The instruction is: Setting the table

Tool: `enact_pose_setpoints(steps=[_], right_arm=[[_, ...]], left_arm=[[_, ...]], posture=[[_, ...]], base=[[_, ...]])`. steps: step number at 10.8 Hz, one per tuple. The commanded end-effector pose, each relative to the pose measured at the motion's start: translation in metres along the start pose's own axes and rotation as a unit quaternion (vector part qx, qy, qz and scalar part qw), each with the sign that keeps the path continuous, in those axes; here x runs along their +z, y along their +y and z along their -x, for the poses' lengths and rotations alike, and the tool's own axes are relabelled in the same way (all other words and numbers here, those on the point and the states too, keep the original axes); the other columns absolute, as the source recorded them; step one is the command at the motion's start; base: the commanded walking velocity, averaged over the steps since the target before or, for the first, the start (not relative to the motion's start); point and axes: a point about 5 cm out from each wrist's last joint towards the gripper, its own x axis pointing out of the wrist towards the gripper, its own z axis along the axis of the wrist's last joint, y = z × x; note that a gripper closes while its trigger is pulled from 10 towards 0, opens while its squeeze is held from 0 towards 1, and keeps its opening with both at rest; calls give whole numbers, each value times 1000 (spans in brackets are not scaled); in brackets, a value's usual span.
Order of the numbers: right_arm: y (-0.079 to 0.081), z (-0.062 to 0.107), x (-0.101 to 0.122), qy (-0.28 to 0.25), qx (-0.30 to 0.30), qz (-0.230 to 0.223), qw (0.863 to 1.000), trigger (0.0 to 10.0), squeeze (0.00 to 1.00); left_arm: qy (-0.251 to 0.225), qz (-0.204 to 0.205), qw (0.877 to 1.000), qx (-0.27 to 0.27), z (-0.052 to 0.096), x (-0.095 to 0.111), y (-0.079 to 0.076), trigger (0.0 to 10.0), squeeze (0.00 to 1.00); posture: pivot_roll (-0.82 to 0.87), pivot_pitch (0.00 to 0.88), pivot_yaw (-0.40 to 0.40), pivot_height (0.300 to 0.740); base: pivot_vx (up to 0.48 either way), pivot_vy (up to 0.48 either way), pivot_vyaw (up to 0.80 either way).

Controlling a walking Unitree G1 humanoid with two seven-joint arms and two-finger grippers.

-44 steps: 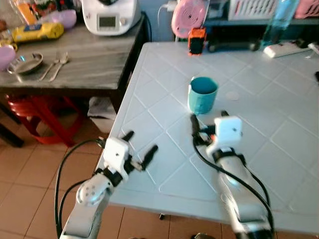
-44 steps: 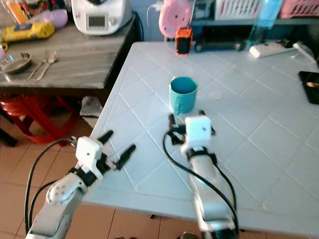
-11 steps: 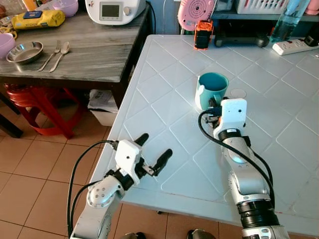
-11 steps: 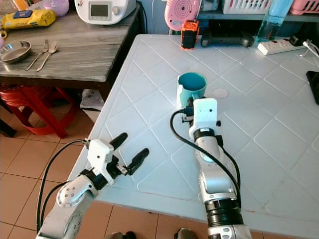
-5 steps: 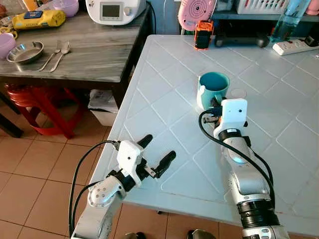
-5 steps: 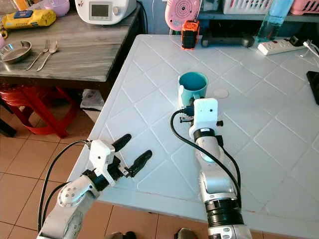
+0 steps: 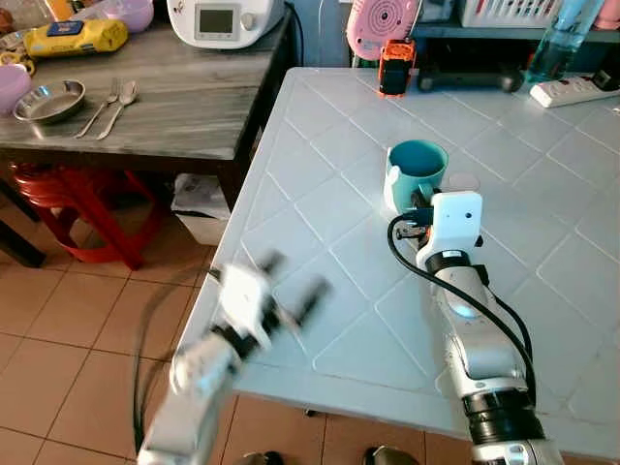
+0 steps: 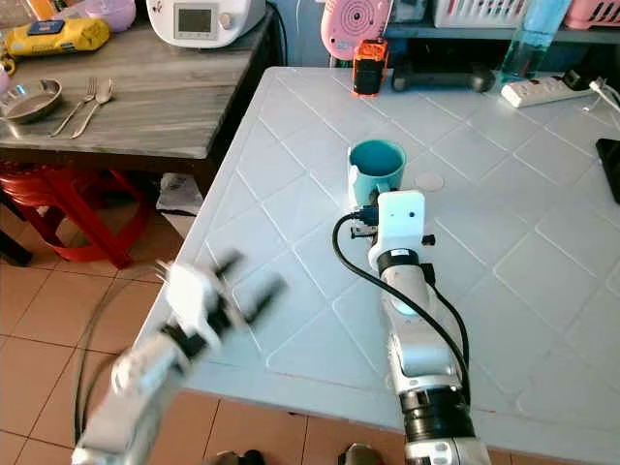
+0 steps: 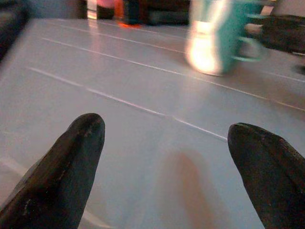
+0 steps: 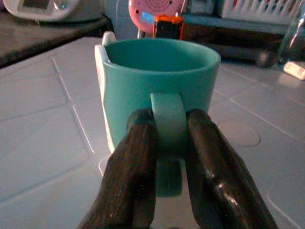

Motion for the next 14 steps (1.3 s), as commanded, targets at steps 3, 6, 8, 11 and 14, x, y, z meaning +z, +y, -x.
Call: enact_pose_setpoints(steps=[3, 6, 8, 11, 14], right_arm=[[-4, 20, 20, -39, 0, -5, 999, 0, 0], [-28, 48, 23, -36, -24, 35, 998, 10000, 0], [-38, 51, 17, -17, -33, 39, 999, 10000, 0], [-38, 46, 24, -21, -27, 41, 999, 10000, 0], [-33, 48, 22, -17, -21, 41, 999, 10000, 0]], left_arm=[[21, -27, 993, 110, -2, -1, 31, 10000, 0], [24, -17, 988, 151, -4, -2, 38, 10000, 0], [26, -12, 988, 153, -8, -3, 38, 10000, 0], [24, -20, 987, 159, -15, -2, 36, 10000, 0], [38, -24, 986, 159, -19, -5, 32, 10000, 0]], posture=[[-125, 148, 61, 740], [-131, 134, 50, 740], [-140, 125, 51, 740], [-155, 113, 52, 740], [-163, 115, 61, 740]], base=[[0, 0, 0], [0, 0, 0], [0, 0, 0], [0, 0, -333], [0, 0, 0]])
